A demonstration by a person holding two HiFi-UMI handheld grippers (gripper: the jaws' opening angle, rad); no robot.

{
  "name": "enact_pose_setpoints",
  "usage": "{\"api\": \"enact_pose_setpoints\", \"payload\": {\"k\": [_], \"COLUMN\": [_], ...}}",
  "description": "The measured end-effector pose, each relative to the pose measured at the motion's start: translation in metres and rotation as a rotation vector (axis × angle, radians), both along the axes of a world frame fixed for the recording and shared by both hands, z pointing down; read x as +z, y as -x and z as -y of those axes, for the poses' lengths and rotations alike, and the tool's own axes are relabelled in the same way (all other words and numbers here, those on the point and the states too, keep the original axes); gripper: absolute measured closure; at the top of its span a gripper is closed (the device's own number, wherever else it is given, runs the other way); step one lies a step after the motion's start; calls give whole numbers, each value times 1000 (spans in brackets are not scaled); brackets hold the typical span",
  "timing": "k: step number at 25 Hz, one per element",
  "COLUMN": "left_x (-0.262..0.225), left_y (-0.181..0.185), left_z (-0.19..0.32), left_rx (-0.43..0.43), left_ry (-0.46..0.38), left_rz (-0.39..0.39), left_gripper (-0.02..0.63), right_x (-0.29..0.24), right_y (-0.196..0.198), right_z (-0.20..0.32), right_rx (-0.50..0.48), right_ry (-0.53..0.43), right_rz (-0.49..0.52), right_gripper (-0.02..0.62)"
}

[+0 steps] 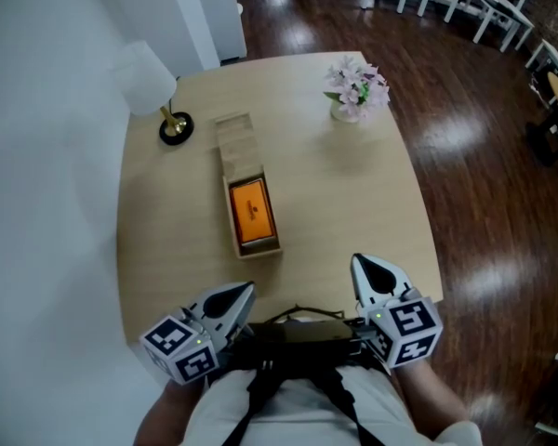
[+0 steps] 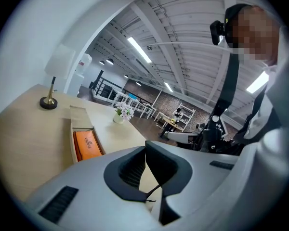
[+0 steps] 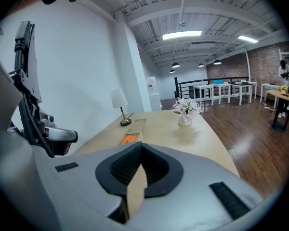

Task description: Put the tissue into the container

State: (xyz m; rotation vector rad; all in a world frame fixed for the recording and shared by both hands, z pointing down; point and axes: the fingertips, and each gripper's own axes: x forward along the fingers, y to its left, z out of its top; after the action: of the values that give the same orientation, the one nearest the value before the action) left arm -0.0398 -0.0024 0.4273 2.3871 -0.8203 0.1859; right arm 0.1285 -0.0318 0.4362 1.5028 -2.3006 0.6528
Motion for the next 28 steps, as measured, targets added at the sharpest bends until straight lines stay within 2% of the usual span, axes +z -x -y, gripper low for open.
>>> {"api": "enact_pose_setpoints", "payload": {"k": [13, 28], "left_x": [4, 4], "left_y": [2, 7], "left_z": [2, 2], "left_rx": [7, -10], "left_ry": [33, 40], "left_rz": [10, 8], "left_gripper": [606, 606], "right_x": [1, 2], "right_y": [8, 28], "right_z": [3, 0], "right_rx": [-41, -133], "right_ry": [49, 43], "right_rz": [54, -17], "right_gripper": [595, 595]}}
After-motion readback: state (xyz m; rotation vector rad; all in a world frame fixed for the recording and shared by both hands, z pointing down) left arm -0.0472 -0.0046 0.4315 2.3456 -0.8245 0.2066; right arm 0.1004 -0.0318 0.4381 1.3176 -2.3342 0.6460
